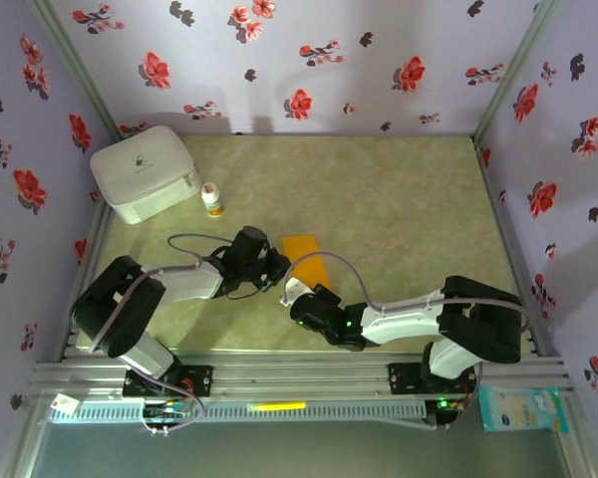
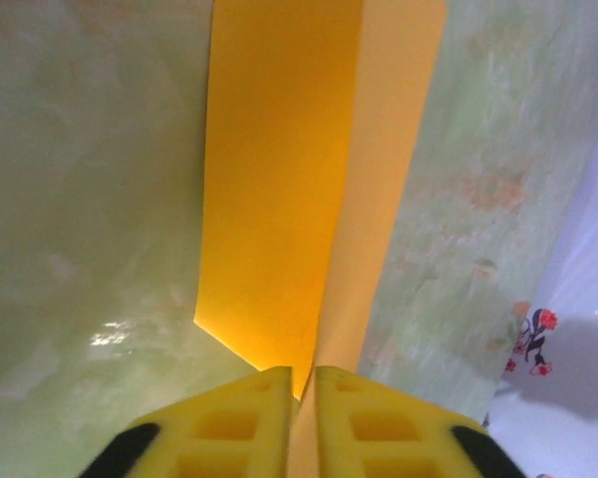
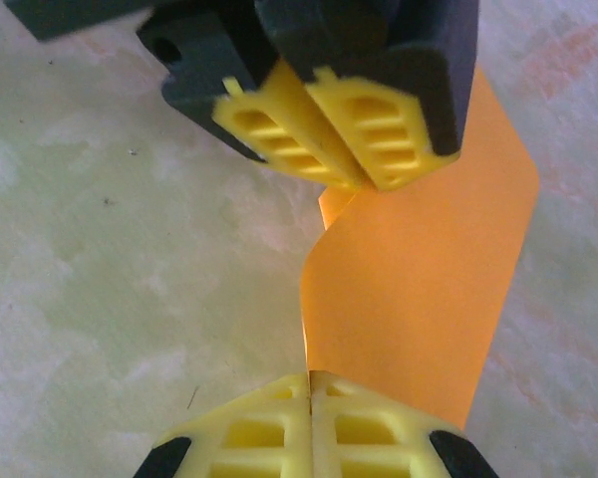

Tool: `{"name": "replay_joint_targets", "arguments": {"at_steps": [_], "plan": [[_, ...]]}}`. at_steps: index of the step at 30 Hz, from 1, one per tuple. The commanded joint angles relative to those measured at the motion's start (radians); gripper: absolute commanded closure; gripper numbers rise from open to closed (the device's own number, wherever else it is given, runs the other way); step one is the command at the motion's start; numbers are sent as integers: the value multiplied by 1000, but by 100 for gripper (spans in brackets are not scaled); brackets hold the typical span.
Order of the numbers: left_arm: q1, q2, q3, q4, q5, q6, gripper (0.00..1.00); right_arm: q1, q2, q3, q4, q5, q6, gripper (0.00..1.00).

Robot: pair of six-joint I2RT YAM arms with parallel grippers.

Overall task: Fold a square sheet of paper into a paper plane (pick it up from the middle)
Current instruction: Third fold the triangle at the center of the table.

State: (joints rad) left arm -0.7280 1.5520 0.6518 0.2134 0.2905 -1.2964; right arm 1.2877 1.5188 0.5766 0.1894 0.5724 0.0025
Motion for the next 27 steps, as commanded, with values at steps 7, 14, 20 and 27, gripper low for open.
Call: {"name": "replay_joint_targets", "arguments": {"at_steps": [7, 14, 20, 27], "plan": [[39, -166, 67, -302, -111, 159, 76, -104, -67, -28, 26, -307, 154, 100], [67, -164, 148, -367, -77, 269, 75, -219, -78, -48, 95, -600, 308, 100], [97, -72, 240, -333, 53, 314, 79, -267, -104, -60, 111, -719, 390, 100], [99, 112, 403, -373, 137, 363, 83, -298, -98, -51, 59, -735, 424, 100]]}}
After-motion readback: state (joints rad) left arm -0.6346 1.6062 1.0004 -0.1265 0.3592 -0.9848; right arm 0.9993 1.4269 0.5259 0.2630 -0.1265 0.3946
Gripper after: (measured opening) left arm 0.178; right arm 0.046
